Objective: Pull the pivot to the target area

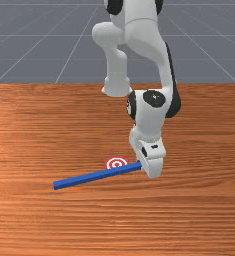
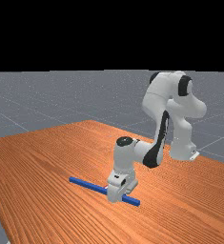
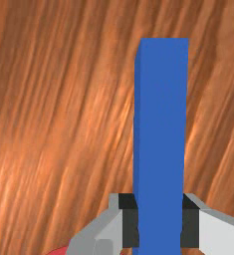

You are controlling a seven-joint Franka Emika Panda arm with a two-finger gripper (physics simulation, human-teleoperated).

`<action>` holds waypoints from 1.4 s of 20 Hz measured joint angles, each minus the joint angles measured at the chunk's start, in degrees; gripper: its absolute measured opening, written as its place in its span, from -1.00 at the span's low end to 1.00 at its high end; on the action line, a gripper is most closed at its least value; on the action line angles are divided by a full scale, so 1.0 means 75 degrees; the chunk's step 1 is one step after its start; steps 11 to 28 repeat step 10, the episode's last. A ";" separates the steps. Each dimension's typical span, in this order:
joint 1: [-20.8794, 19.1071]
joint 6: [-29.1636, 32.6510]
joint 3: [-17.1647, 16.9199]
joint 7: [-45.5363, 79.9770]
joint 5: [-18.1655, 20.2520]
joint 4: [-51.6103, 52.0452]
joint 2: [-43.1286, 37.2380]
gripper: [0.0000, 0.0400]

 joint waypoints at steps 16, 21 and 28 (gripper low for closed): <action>0.0219 0.0786 -0.0051 0.0107 -0.0095 -0.1654 -0.0816 0.00; 0.0219 0.0786 -0.0051 0.0107 -0.0095 -0.1654 -0.0816 0.00; 0.0219 0.0786 -0.0051 0.0107 -0.0095 -0.1654 -0.0816 0.00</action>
